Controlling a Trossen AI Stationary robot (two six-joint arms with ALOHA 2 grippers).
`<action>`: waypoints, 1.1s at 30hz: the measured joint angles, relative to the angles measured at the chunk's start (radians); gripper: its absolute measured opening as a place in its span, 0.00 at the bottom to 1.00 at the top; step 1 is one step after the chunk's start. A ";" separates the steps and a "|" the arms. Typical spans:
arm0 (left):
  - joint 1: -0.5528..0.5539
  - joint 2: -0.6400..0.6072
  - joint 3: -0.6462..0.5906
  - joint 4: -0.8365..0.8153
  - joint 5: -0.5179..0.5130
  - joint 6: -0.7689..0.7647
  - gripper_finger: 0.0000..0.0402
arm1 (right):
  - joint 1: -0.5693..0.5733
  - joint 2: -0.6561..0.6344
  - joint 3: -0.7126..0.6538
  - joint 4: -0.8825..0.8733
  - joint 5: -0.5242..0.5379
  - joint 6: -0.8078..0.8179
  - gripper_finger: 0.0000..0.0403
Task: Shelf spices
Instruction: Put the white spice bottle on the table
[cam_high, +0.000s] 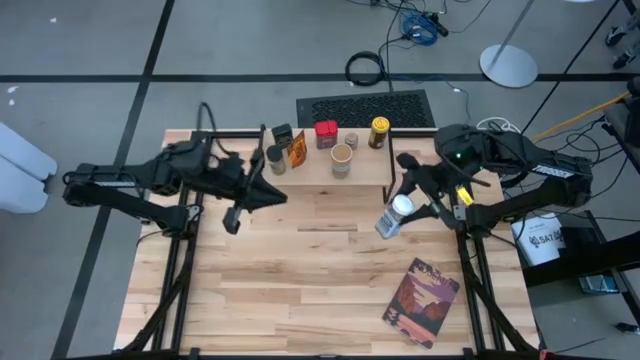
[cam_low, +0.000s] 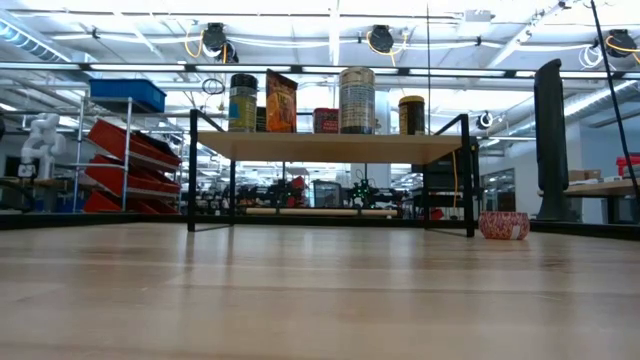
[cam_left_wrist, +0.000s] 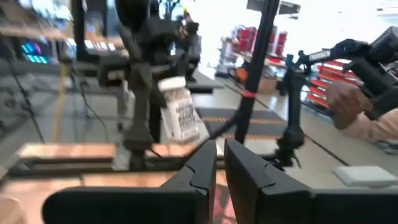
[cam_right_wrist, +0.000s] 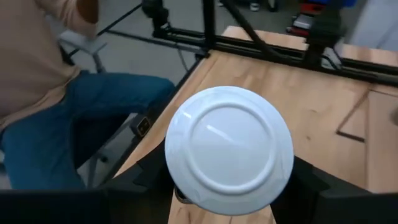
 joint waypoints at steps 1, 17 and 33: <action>0.000 0.013 0.000 0.000 0.008 -0.009 0.10 | 0.012 0.004 0.000 0.000 0.002 -0.014 0.47; 0.000 0.160 0.000 0.013 0.038 -0.081 0.10 | 0.128 0.064 0.000 -0.186 0.191 -0.071 0.47; -0.002 0.101 -0.001 0.023 0.039 -0.083 0.10 | 0.186 0.055 -0.184 -0.208 0.255 0.138 0.48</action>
